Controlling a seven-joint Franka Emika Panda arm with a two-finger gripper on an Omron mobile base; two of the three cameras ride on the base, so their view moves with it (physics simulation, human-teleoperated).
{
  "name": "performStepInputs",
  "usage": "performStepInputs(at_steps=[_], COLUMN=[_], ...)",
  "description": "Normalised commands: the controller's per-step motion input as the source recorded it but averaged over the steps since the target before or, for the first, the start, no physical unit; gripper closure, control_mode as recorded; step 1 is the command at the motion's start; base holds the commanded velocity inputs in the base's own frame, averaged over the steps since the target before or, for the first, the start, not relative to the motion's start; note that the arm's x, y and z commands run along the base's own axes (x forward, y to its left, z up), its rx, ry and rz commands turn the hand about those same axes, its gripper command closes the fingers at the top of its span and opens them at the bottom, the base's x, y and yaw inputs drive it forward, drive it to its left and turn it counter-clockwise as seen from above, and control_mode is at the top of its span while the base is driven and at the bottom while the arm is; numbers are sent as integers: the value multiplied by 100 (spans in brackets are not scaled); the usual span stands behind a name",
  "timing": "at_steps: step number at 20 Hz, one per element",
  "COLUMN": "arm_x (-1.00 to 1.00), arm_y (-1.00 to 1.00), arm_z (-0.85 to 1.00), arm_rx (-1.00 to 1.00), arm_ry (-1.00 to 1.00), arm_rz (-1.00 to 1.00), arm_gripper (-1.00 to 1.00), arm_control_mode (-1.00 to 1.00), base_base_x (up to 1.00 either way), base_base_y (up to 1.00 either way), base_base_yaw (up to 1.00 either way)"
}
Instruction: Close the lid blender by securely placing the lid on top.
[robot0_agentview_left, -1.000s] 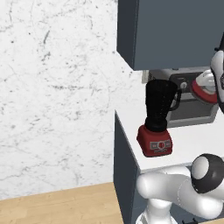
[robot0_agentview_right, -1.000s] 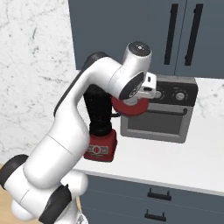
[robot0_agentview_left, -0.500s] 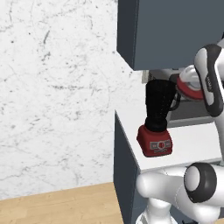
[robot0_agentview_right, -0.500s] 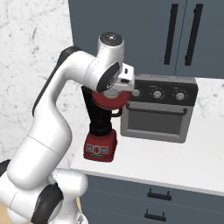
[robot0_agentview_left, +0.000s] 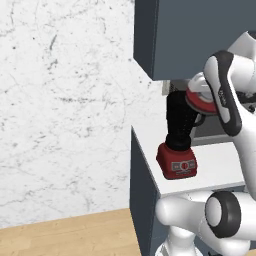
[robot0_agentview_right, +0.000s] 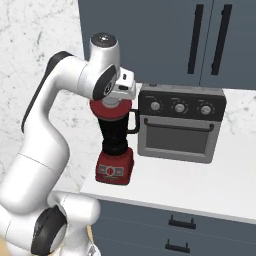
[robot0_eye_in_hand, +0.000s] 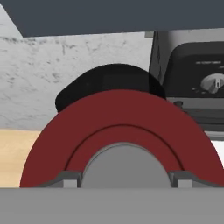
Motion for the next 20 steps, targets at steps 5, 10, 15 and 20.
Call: performStepInputs(at_steps=[5, 10, 15, 20], arm_x=[24, 36, 34, 30], arm_y=[10, 5, 10, 9], arm_z=[0, 0, 0, 0], arm_rx=[0, -1, -1, -1], arm_ry=[2, 5, 3, 1], arm_rz=[0, 0, 0, 0], arm_gripper=[100, 100, 100, 100], arm_control_mode=[-100, -100, -100, -100], base_base_x=[0, 0, 0, 0], base_base_y=[0, 0, 0, 0], base_base_yaw=[0, 0, 0, 0])
